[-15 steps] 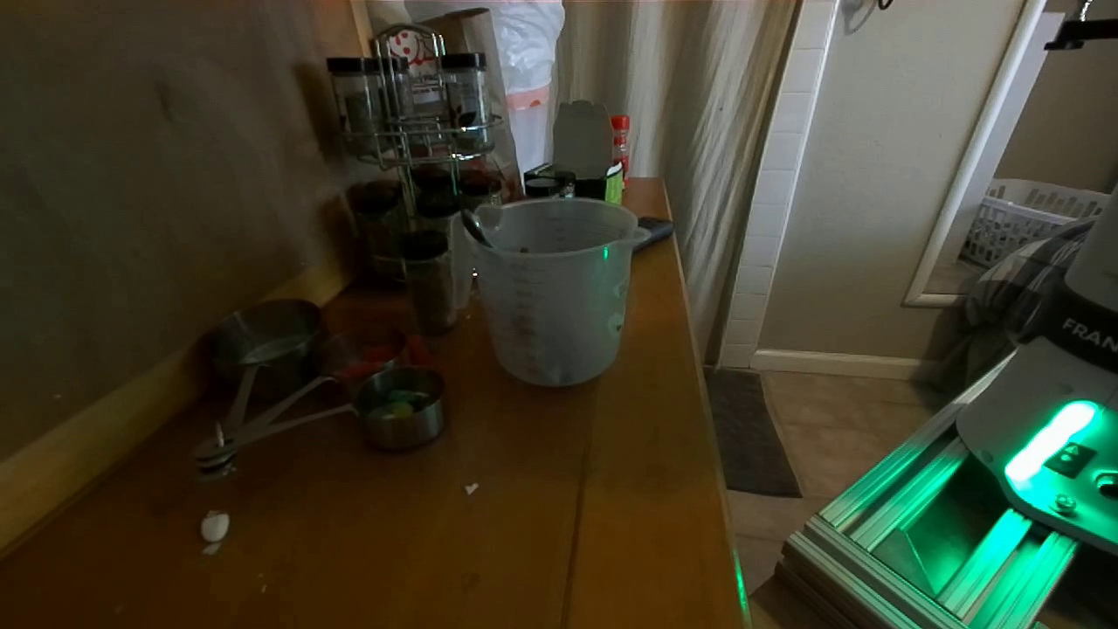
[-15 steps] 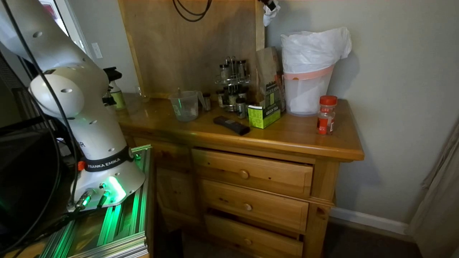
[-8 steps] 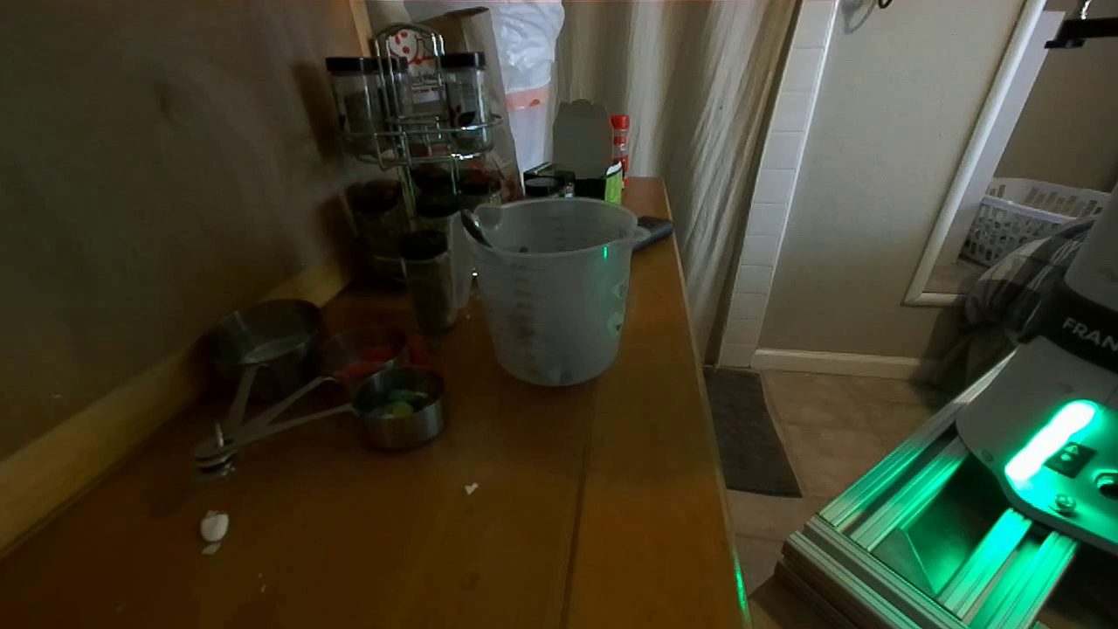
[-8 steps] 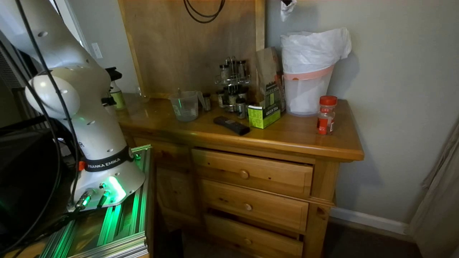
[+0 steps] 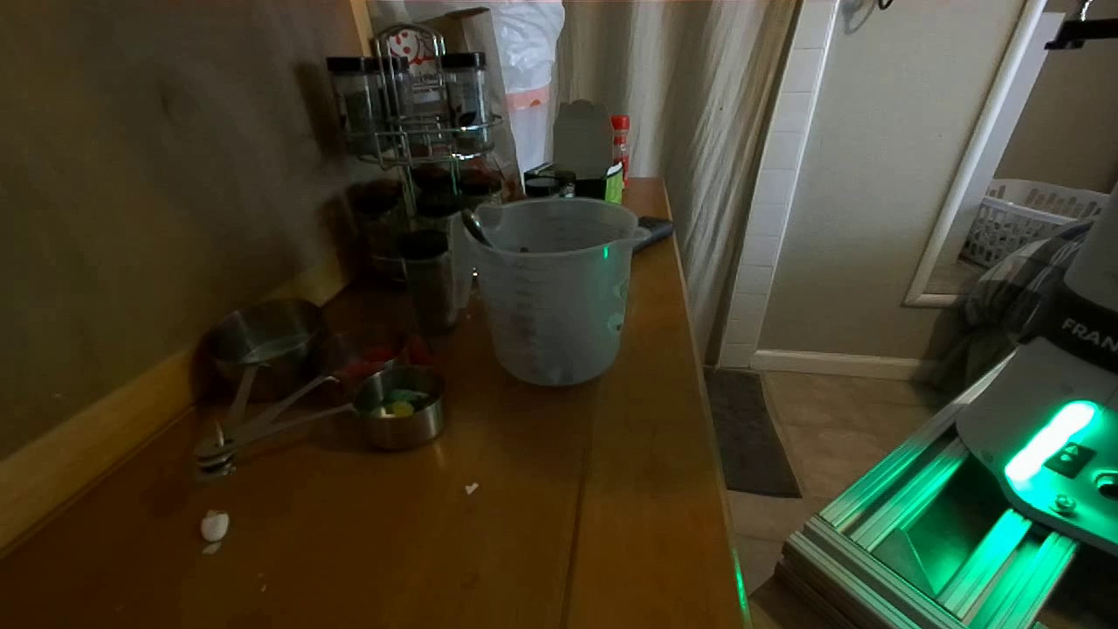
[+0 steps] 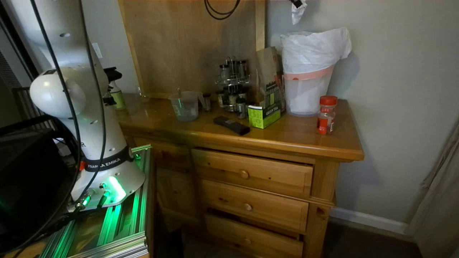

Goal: Pick up the napkin and put it inside the bin

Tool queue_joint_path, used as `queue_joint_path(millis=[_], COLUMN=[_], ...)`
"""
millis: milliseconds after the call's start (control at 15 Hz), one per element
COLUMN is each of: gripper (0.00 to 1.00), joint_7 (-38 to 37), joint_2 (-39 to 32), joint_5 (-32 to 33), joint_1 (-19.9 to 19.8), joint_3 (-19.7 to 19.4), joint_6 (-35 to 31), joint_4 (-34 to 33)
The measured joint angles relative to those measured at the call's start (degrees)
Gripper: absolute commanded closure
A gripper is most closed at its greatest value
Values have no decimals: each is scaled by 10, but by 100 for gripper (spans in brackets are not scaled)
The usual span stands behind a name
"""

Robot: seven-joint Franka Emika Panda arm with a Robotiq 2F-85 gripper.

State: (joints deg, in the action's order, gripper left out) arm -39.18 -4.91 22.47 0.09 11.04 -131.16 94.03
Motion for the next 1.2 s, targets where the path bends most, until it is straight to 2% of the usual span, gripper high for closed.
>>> queue_joint_path(millis=[133,200,267,667,933,1200], gripper=[99,71,70,29,2,0], joint_7=[-5,-10,-14,-22,-22,-22], joint_2=[-34,-49,-64,-132,-148,-151], joint_5=[0,1,1,1,0,0], joint_1=[27,39,49,85,95,97], joint_3=[-14,-23,-32,-80,-87,-87], joint_6=[33,46,58,111,142,170], joint_4=[-47,-68,-89,-189,-230,-254])
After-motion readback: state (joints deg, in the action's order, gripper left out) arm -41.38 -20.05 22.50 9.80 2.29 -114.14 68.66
